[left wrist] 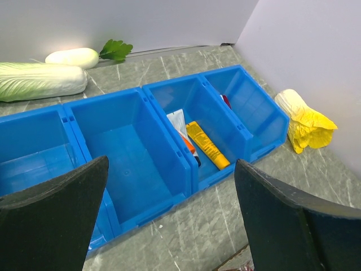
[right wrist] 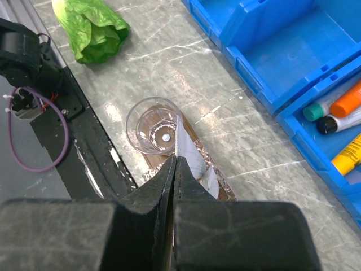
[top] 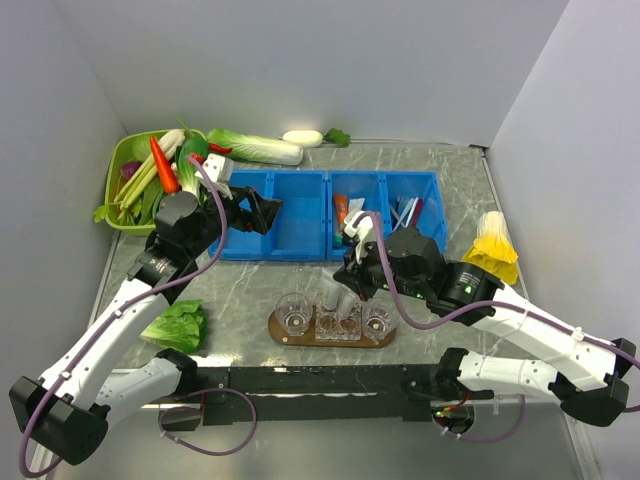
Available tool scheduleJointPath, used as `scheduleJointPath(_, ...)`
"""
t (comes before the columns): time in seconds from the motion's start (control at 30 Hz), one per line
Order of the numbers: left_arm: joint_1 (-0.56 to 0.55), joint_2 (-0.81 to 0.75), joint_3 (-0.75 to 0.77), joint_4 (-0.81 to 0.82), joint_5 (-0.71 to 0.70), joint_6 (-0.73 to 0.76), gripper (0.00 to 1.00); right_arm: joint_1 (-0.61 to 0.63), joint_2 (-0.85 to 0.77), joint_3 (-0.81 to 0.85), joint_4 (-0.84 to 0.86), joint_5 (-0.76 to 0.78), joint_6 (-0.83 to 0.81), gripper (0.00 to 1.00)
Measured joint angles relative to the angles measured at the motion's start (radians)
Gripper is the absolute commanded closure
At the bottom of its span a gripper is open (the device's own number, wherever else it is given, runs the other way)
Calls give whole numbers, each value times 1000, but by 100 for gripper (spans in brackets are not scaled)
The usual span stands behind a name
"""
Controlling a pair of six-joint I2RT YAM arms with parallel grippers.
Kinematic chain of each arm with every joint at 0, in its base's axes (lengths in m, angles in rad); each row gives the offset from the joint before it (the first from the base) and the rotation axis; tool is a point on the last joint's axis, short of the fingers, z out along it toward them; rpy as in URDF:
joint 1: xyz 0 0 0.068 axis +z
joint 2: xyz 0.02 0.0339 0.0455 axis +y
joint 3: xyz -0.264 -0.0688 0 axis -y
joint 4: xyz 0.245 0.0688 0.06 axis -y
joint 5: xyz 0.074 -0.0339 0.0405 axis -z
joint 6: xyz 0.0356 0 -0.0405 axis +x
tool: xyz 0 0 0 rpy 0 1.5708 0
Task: Prepare toiletry sets of a toothbrush and toothpaste on the tray
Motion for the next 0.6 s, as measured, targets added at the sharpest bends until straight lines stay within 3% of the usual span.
scheduleJointPath(0.6,0,0,0,0,7,0,3,3,13,-73,51,15,3,100)
